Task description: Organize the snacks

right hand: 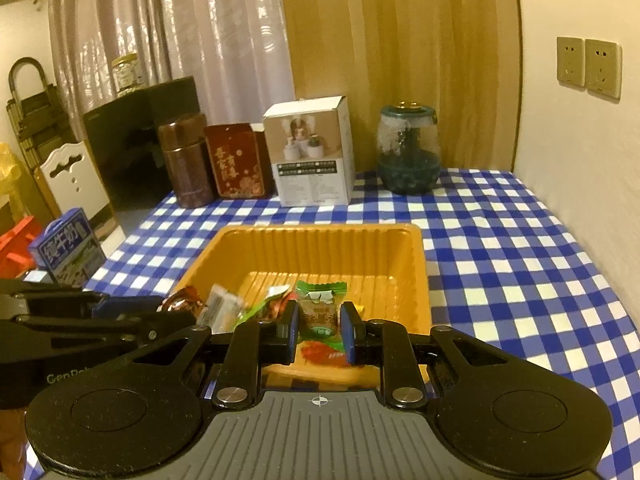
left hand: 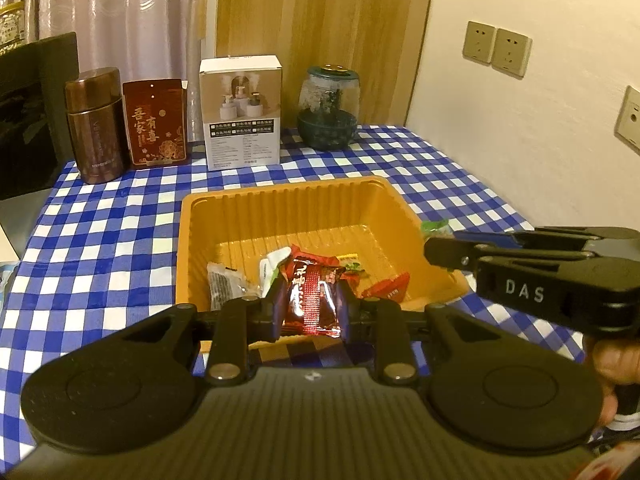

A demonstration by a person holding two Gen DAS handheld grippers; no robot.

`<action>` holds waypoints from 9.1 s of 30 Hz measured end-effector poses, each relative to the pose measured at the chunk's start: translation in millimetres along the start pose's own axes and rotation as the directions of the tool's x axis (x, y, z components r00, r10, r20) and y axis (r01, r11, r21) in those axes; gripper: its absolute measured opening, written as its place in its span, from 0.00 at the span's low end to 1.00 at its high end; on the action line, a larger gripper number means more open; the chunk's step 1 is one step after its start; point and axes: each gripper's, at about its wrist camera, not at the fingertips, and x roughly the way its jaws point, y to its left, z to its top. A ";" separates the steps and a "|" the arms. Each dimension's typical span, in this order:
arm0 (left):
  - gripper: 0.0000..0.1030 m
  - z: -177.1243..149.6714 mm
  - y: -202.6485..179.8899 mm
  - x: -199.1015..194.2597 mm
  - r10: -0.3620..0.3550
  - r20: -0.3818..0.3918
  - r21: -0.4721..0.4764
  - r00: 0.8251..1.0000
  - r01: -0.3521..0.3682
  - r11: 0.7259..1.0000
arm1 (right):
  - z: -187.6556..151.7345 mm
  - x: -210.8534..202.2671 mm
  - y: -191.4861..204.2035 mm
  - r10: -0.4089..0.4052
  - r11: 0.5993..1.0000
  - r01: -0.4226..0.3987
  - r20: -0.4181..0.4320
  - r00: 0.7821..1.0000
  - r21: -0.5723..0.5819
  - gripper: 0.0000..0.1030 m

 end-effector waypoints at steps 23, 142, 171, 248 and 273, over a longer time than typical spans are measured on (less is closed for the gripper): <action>0.22 32.4 41.1 60.8 0.020 -0.031 -0.097 0.999 -0.023 0.995 | 27.6 62.8 -33.6 -0.014 0.994 0.019 -0.041 0.999 0.110 0.22; 1.00 21.3 63.6 64.0 0.143 -0.007 -0.091 0.990 -0.143 0.986 | 20.2 69.2 -43.5 -0.073 0.980 0.082 -0.053 0.996 0.179 0.76; 1.00 -58.0 12.6 -95.8 0.177 -0.032 -0.167 0.984 -0.180 0.969 | -36.3 -93.8 -9.7 -0.073 0.983 0.086 -0.090 0.993 0.162 0.76; 1.00 -148.3 -75.5 -243.3 0.207 -0.046 -0.130 0.977 -0.212 0.969 | -114.2 -263.8 56.4 -0.072 0.993 0.082 -0.114 0.991 0.089 0.77; 1.00 -149.1 -77.4 -243.0 0.205 -0.047 -0.132 0.978 -0.209 0.969 | -114.5 -264.3 58.3 -0.070 0.993 0.081 -0.116 0.991 0.089 0.77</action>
